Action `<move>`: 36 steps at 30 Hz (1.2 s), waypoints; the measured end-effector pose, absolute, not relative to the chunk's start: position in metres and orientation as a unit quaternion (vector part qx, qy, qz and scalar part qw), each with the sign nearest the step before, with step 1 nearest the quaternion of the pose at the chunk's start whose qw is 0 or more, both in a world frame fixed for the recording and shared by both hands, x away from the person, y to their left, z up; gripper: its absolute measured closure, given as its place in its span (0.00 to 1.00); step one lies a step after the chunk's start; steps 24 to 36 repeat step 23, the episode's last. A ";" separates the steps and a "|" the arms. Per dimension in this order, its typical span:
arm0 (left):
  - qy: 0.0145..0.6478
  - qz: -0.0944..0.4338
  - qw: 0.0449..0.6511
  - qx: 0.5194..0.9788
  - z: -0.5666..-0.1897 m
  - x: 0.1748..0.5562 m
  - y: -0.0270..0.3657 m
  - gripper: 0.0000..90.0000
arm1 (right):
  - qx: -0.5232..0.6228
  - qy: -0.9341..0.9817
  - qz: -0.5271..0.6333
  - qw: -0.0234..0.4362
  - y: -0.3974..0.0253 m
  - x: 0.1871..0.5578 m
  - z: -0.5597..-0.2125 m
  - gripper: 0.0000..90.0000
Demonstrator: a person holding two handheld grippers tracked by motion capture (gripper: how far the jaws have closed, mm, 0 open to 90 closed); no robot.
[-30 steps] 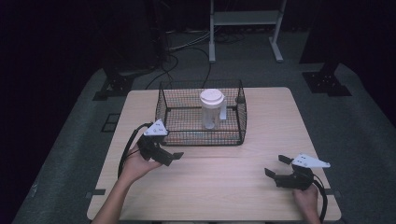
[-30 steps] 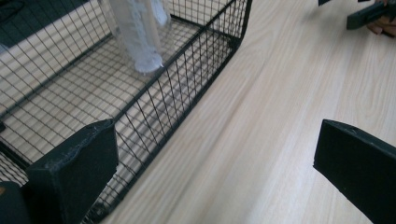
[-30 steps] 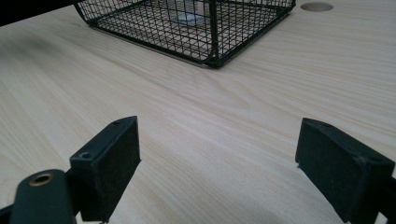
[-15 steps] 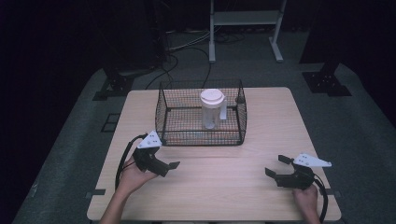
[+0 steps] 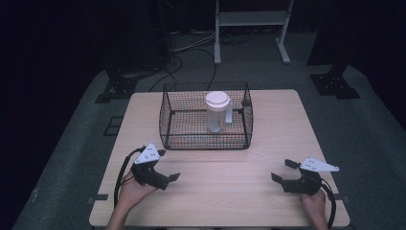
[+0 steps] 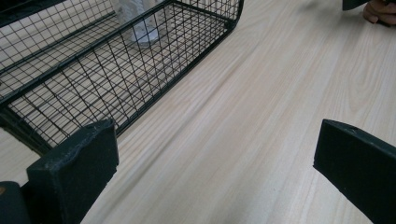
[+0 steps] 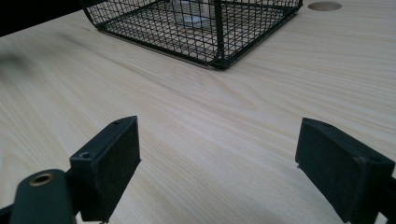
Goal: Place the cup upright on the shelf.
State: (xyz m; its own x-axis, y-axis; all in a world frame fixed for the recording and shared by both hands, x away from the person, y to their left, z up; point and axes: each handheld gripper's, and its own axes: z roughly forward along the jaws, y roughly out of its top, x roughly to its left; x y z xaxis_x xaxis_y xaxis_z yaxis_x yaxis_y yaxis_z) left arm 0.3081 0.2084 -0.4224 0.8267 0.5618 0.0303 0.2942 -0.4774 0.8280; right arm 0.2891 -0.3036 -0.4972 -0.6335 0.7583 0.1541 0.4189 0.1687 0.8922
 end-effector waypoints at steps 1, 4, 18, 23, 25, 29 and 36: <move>0.255 0.156 0.441 0.847 -0.423 0.307 0.209 0.00 | 0.395 0.746 0.510 0.167 -0.304 0.289 -0.497 0.14; 0.262 0.160 0.448 0.840 -0.428 0.305 0.211 0.00 | 0.396 0.745 0.510 0.167 -0.304 0.289 -0.497 0.14; 0.275 0.190 0.467 0.819 -0.449 0.286 0.226 0.00 | 0.394 0.745 0.512 0.167 -0.304 0.289 -0.497 0.14; 0.296 0.202 0.505 0.785 -0.454 0.280 0.243 0.00 | 0.394 0.744 0.513 0.167 -0.304 0.289 -0.497 0.14; 0.296 0.202 0.505 0.785 -0.454 0.280 0.243 0.00 | 0.394 0.744 0.513 0.167 -0.304 0.289 -0.497 0.14; 0.296 0.202 0.505 0.785 -0.454 0.280 0.243 0.00 | 0.394 0.744 0.513 0.167 -0.304 0.289 -0.497 0.14; 0.296 0.202 0.505 0.785 -0.454 0.280 0.243 0.00 | 0.394 0.744 0.513 0.167 -0.304 0.289 -0.497 0.14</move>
